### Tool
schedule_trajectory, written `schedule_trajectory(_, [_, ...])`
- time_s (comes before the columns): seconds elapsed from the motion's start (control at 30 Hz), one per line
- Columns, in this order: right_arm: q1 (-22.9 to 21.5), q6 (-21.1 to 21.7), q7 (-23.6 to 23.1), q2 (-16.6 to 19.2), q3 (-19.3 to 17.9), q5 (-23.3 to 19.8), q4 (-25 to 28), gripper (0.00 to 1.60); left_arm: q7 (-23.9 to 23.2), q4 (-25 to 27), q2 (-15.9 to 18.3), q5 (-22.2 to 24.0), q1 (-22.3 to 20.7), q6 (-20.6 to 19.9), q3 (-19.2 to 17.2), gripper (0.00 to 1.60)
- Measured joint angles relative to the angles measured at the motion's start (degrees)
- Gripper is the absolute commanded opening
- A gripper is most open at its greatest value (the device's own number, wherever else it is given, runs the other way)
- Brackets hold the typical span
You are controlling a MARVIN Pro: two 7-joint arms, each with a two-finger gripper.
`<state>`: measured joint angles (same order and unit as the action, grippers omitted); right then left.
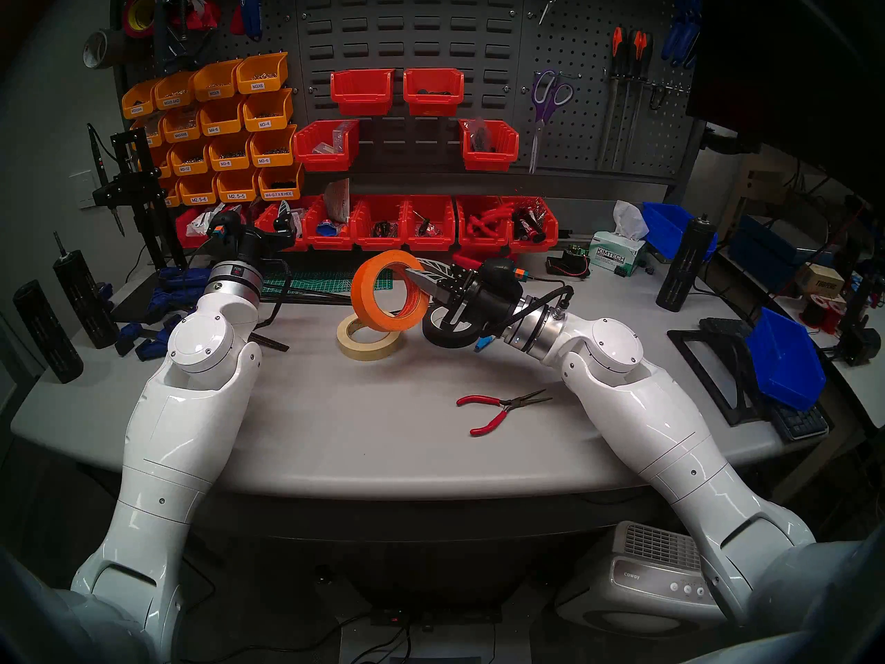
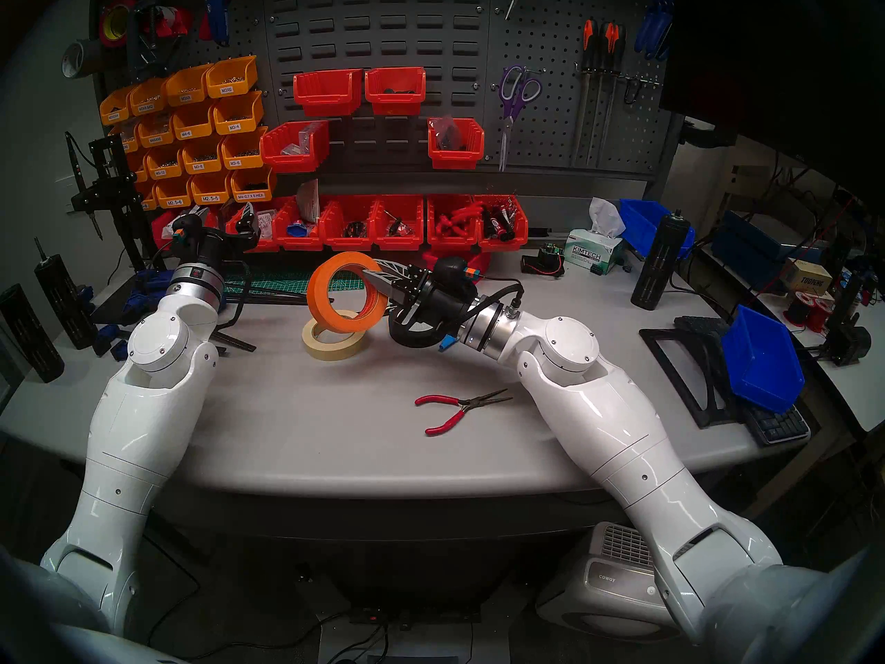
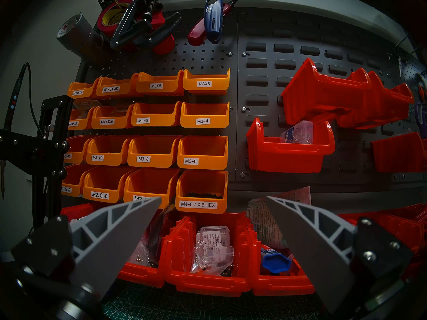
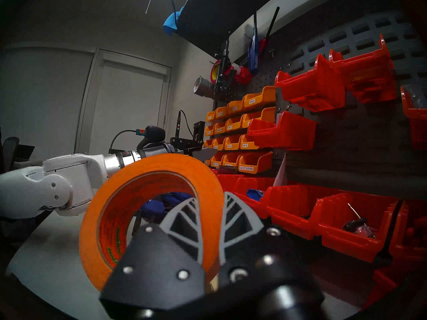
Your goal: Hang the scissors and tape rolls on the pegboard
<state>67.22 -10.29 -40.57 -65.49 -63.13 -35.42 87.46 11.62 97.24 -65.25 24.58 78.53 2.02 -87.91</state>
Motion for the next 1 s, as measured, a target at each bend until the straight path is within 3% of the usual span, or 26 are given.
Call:
schedule_trajectory(0.67, [-0.6,-12.3,4.7,-4.4,-2.0,6.0,-3.4,0.00,0.0,0.0,0.0,0.0,0.0,0.0,0.0,1.60])
schedule_trajectory(1.0, [-1.8,-16.3,6.8,-6.8,-3.1,7.9,-4.9,0.00,0.0,0.0,0.0,0.0,0.0,0.0,0.0,1.60])
